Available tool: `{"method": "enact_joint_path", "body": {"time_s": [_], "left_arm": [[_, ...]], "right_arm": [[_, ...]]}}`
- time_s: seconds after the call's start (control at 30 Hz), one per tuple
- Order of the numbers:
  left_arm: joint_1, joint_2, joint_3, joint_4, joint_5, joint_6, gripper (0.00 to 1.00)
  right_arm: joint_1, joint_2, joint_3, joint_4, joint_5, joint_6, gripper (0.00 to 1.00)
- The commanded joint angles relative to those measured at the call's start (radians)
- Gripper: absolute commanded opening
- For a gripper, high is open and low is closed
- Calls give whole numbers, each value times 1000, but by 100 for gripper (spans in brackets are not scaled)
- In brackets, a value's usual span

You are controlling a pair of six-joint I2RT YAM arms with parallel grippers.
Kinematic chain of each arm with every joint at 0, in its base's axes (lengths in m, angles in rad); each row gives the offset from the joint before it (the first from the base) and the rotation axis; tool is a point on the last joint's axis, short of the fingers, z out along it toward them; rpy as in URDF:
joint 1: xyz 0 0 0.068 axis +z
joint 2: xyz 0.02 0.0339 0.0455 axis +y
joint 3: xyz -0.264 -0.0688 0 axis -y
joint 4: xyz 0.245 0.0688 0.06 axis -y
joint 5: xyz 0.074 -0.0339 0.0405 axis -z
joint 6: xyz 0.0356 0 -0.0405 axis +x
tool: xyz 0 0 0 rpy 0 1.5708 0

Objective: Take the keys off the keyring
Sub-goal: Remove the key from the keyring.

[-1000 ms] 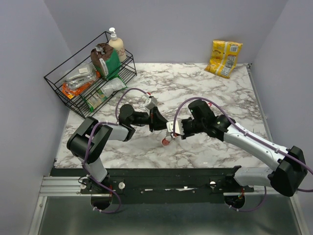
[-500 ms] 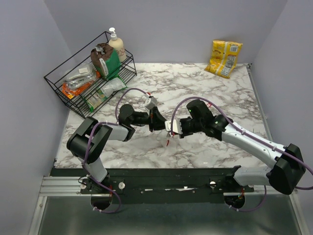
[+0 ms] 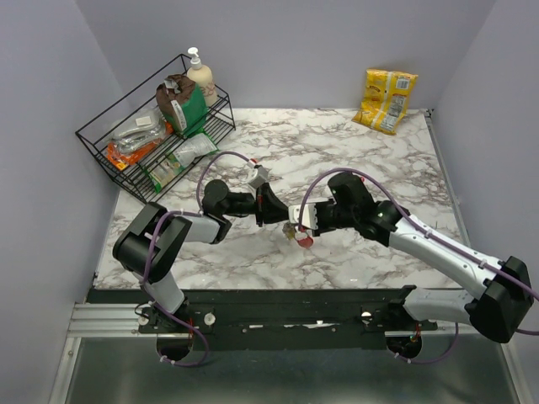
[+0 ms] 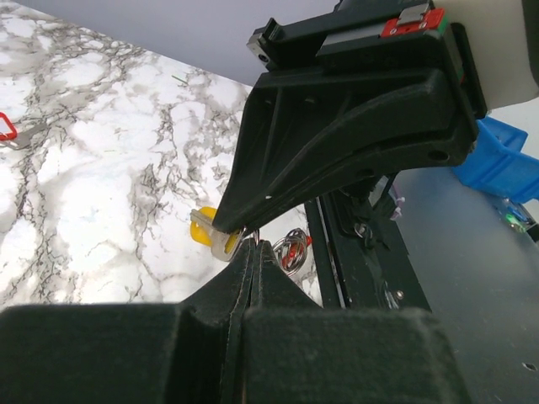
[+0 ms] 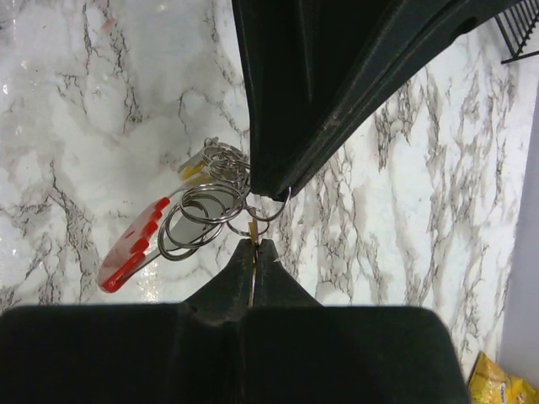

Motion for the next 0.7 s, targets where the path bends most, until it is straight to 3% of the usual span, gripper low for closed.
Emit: {"method": "enact_joint_path", "body": {"time_s": [0.0, 0.23, 0.67], "left_arm": [[10, -35, -17, 375, -60, 36, 0], [14, -45, -36, 373, -111, 55, 0], [14, -35, -54, 350, -176, 102, 0]], "right_arm": [[-7, -20, -14, -47, 0, -4, 1], [-2, 38, 41, -140, -130, -6, 1], [13, 12, 87, -157, -198, 51, 1]]}}
